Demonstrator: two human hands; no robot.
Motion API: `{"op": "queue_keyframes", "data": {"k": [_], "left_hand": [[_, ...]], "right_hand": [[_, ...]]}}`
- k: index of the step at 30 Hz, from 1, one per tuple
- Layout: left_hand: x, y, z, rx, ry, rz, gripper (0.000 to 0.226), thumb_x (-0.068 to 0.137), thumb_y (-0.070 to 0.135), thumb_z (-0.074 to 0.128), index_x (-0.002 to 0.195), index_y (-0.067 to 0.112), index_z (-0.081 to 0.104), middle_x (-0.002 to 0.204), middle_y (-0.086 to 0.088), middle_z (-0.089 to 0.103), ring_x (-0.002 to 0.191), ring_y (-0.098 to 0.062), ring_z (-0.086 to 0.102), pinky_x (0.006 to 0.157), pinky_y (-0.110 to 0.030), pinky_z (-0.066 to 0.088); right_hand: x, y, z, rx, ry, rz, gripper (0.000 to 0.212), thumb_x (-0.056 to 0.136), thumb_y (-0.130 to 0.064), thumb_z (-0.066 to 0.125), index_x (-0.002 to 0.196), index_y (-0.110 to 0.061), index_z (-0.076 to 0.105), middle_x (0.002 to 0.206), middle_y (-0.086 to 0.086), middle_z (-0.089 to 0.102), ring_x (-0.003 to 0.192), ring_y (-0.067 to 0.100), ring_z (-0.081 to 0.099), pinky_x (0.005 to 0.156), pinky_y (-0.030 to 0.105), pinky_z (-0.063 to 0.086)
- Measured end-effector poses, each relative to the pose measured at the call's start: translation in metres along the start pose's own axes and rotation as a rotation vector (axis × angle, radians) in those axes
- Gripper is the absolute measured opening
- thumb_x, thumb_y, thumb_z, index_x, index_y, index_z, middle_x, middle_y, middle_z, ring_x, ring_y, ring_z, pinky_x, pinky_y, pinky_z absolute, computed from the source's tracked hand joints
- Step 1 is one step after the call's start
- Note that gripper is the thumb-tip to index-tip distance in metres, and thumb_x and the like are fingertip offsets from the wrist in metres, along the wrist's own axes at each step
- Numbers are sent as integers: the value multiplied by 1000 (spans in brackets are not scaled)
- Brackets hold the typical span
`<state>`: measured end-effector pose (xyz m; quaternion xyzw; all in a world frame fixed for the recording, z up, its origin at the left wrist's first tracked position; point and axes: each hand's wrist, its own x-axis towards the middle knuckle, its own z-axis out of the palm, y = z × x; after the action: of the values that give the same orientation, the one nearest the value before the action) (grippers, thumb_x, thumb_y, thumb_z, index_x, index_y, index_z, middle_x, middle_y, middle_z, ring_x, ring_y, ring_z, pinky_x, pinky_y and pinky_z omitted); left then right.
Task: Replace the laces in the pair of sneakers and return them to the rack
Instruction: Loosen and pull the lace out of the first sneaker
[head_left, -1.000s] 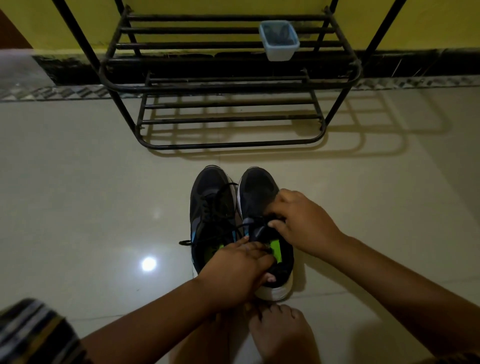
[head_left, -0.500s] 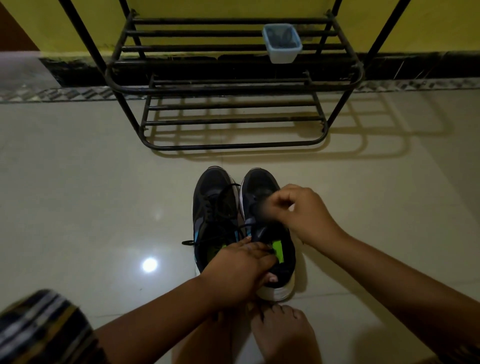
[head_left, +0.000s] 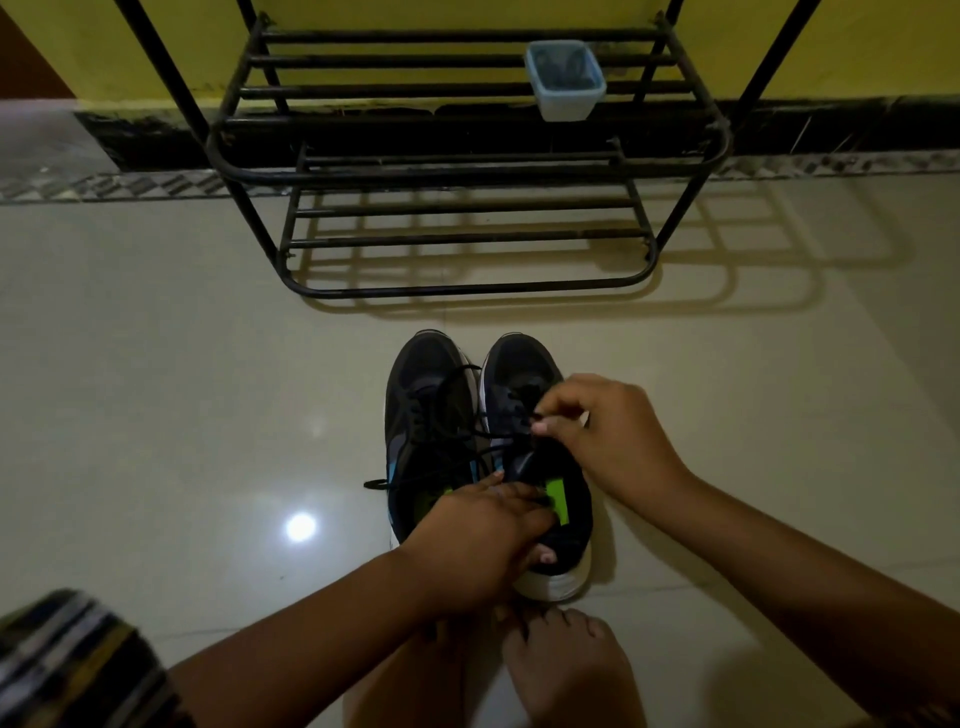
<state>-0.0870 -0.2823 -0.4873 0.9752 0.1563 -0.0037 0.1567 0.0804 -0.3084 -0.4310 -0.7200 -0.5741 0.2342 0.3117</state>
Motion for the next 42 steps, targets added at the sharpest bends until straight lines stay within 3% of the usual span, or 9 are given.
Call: {"op": "queue_keyframes", "data": {"k": [7, 12, 20, 22, 26, 31, 37, 39, 42], "left_hand": [[0, 1, 1, -14, 0, 4, 57, 86, 50, 24, 122, 23, 59, 133, -5, 57, 127, -18, 49, 106, -30, 15], [0, 0, -2, -66, -30, -5, 57, 87, 50, 24, 125, 24, 58, 135, -5, 54, 129, -17, 47, 107, -29, 12], [0, 1, 2, 36, 25, -15, 40, 85, 47, 36, 101, 29, 69, 107, 4, 70, 103, -9, 64, 95, -26, 32], [-1, 1, 2, 29, 1, -18, 42, 86, 47, 36, 105, 27, 68, 112, 1, 69, 107, -12, 63, 98, -29, 30], [0, 2, 2, 27, -4, -25, 44, 87, 47, 35, 109, 25, 66, 115, 0, 68, 112, -14, 60, 100, -31, 27], [0, 1, 4, 12, 43, -24, 41, 85, 48, 37, 105, 28, 67, 111, 2, 69, 107, -12, 63, 98, -29, 31], [0, 2, 5, 29, 88, -7, 40, 83, 49, 37, 101, 32, 68, 104, 8, 70, 102, -6, 64, 95, -25, 34], [0, 1, 5, 21, 82, -9, 40, 83, 49, 37, 102, 31, 67, 107, 5, 70, 104, -8, 64, 96, -26, 33], [0, 1, 6, 48, 81, -15, 40, 83, 48, 37, 101, 31, 67, 107, 5, 70, 103, -8, 64, 95, -25, 32]], "right_hand": [[11, -58, -47, 470, 121, 58, 15, 77, -3, 72, 73, -17, 68, 70, -9, 66, 64, -5, 60, 65, 9, 47], [19, -30, -33, 460, 89, 183, 16, 82, -5, 67, 85, -20, 64, 78, -2, 65, 69, -1, 61, 58, 9, 44], [-1, 27, 8, -433, -300, 14, 44, 86, -19, 63, 128, -19, 51, 123, 5, 47, 108, 24, 50, 87, 34, 47], [-5, 27, 13, -556, -266, -116, 40, 85, -14, 61, 124, -13, 52, 116, 11, 49, 101, 30, 54, 73, 35, 51], [-5, 32, 18, -701, -182, -303, 41, 49, -6, 85, 82, -9, 61, 71, 12, 56, 46, 27, 56, 35, 23, 31], [-1, 39, 17, -316, -85, -222, 5, 79, -10, 63, 82, -8, 61, 78, 13, 61, 61, 32, 60, 52, 35, 49], [3, 43, 8, 578, 72, 517, 19, 87, -1, 58, 71, -10, 60, 79, 15, 65, 75, 29, 67, 63, 36, 58], [5, 40, 7, 465, 48, 474, 12, 86, -6, 62, 76, -11, 59, 83, 8, 62, 80, 27, 66, 66, 37, 58], [3, 30, 2, 34, -63, 131, 16, 82, -20, 68, 97, -18, 61, 102, 1, 57, 92, 16, 57, 79, 30, 50]]}}
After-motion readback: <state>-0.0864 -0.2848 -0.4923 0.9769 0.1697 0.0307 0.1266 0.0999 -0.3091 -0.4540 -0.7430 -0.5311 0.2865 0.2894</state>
